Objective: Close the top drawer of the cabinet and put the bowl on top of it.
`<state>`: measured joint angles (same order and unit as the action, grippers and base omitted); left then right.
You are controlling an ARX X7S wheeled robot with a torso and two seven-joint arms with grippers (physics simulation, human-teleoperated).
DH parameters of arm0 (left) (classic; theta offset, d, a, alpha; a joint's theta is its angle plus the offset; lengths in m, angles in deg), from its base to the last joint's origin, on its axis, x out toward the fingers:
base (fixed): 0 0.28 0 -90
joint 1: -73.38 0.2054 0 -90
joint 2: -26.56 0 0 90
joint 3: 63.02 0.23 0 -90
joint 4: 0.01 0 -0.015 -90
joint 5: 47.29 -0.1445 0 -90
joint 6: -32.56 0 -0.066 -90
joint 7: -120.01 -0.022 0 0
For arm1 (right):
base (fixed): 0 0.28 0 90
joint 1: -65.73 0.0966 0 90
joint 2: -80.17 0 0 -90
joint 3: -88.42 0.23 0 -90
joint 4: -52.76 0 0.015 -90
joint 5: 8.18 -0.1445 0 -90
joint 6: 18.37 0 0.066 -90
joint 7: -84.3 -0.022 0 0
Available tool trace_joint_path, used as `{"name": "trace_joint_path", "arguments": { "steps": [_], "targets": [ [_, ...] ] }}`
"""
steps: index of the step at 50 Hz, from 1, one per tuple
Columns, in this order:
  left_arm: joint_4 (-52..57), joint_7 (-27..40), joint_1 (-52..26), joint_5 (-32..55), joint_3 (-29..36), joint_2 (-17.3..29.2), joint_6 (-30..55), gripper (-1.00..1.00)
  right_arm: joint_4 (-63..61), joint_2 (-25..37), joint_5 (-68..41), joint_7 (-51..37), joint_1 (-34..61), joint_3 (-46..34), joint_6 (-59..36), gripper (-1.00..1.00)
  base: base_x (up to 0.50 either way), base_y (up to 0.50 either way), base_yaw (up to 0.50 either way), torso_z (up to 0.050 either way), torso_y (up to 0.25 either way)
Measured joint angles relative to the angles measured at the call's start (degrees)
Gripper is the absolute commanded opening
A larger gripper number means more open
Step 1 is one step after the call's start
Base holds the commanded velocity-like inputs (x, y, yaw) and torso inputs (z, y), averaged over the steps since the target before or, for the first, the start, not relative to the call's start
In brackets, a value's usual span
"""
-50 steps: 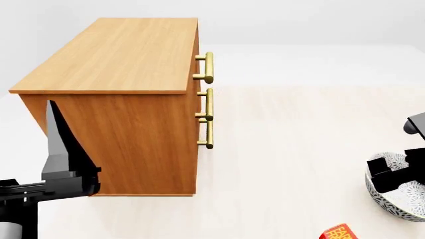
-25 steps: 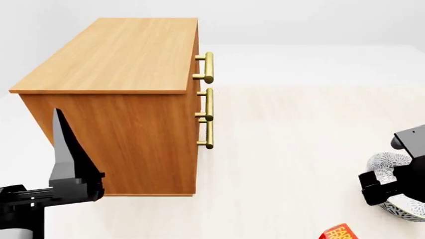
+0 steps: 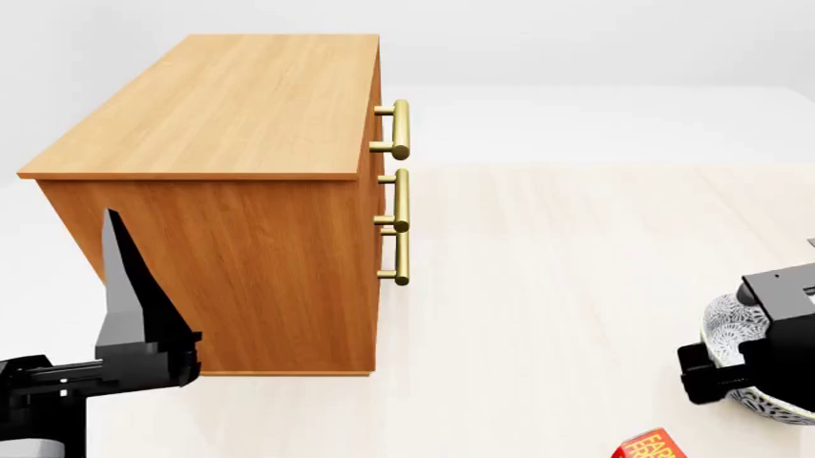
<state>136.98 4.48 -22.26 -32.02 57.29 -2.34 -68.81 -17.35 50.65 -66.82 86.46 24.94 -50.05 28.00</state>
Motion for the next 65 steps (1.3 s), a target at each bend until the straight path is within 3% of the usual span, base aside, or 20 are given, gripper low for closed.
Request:
{"name": "trace_joint_path", "arguments": {
  "steps": [35, 36, 65],
  "targets": [
    [-0.1, -0.6, 0.1, -0.1, -0.3, -0.6, 0.3, 1.0, 4.9, -3.7, -0.7, 0.5, -1.5, -0.1, 2.9, 1.0, 0.0, 0.0, 0.0, 0.0, 0.0],
    [-0.1, -0.6, 0.1, -0.1, -0.3, -0.6, 0.3, 1.0, 5.0, -3.8, -0.7, 0.4, -1.5, -0.1, 3.0, -1.0, 0.0, 0.0, 0.0, 0.0, 0.0],
    [-0.4, -0.7, 0.5, -0.2, -0.8, -0.9, 0.3, 1.0, 3.7, -5.3, 6.1, -4.9, 5.5, -0.2, 4.0, -1.0, 0.0, 0.0, 0.0, -0.001, 0.0]
  ]
}}
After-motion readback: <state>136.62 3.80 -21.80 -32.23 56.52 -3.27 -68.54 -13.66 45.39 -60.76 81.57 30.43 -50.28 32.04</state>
